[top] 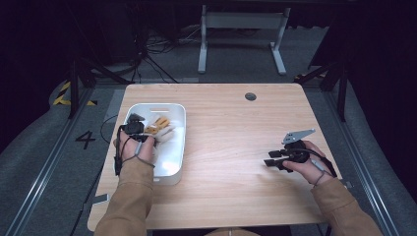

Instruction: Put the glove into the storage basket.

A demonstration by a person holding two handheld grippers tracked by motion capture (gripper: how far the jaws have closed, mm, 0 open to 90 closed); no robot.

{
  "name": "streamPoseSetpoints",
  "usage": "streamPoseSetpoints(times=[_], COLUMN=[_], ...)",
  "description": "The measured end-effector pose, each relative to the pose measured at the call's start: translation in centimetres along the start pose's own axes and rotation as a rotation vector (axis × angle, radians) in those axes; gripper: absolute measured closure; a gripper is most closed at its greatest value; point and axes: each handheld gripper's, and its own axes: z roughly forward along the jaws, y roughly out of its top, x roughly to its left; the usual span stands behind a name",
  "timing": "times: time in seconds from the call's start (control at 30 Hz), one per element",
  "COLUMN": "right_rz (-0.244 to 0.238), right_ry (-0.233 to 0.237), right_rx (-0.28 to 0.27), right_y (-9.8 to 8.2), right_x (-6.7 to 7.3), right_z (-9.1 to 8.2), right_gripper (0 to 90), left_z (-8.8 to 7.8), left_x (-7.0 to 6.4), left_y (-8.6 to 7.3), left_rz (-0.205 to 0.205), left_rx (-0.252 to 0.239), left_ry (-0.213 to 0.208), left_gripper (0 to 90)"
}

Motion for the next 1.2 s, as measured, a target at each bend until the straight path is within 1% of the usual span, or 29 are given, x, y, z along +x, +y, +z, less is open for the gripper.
streamPoseSetpoints(times=[0.17,0.47,0.53,0.6,0.63,0.67,0.7,0.73,0.77,0.8,0.83,0.87,0.9,0.93,1.0,1.03,1.1,1.13,1.17,1.2], right_rz=[-0.001,0.001,0.0,-0.001,-0.001,0.0,0.001,0.001,0.0,-0.002,-0.005,-0.005,-0.007,-0.007,-0.01,-0.009,-0.009,-0.01,-0.011,-0.01], right_ry=[0.001,0.001,-0.002,-0.003,-0.003,-0.001,-0.001,-0.001,0.0,0.0,0.005,0.005,0.005,0.005,0.006,0.006,0.005,0.006,0.006,0.007], right_rx=[0.003,0.002,0.004,0.004,0.004,0.005,0.005,0.005,0.004,0.004,0.004,0.004,0.005,0.005,0.004,0.003,0.003,0.002,0.002,0.001], right_y=[0.0,-0.1,-0.1,-0.1,-0.1,-0.1,-0.2,-0.2,-0.2,-0.2,-0.2,-0.2,-0.2,-0.2,-0.2,-0.1,-0.2,-0.2,-0.2,-0.2], right_x=[0.0,-0.1,0.0,0.0,0.0,0.0,-0.1,-0.1,-0.1,-0.1,0.0,0.0,0.1,0.1,0.1,0.2,0.2,0.1,0.1,0.1], right_z=[0.0,0.0,0.0,0.0,0.0,0.0,0.0,0.0,0.0,0.1,0.1,0.1,0.1,0.1,0.2,0.2,0.2,0.2,0.2,0.2], right_gripper=[55.3,55.3,55.3,55.3,55.2,55.2,55.3,55.3,55.3,55.3,55.3,55.3,55.3,55.3,55.1,55.0,55.0,54.8,54.8,54.8], left_z=[0.3,0.6,0.6,0.7,0.7,0.7,0.6,0.6,0.5,0.4,0.4,0.4,0.4,0.4,0.6,0.7,1.1,1.2,1.3,1.3], left_x=[-0.2,-0.2,-0.2,-0.1,-0.2,-0.2,-0.3,-0.3,-0.5,-0.6,-1.0,-1.0,-1.3,-1.3,-1.5,-1.5,-1.5,-1.5,-1.6,-1.6], left_y=[0.1,0.2,0.2,0.2,0.2,0.2,0.2,0.2,0.1,0.0,-0.1,-0.1,-0.2,-0.2,-0.3,-0.3,-0.3,-0.3,-0.3,-0.2], left_rz=[0.006,0.016,0.011,0.009,0.01,0.011,0.007,0.007,0.006,0.005,0.018,0.018,0.03,0.03,0.043,0.041,0.035,0.033,0.032,0.031], left_rx=[0.032,0.059,0.06,0.066,0.072,0.072,0.054,0.054,0.042,0.042,0.049,0.049,0.061,0.061,0.078,0.098,0.131,0.145,0.15,0.147], left_ry=[0.004,-0.005,-0.006,-0.006,-0.004,-0.003,0.005,0.005,-0.005,-0.006,-0.001,-0.001,0.0,0.0,0.014,0.027,0.032,0.03,0.036,0.037], left_gripper=[66.6,63.8,63.4,60.0,60.0,57.0,51.4,49.2,49.2,41.4,34.9,32.9,30.1,28.4,26.9,24.2,24.0,22.3,20.7,20.9])
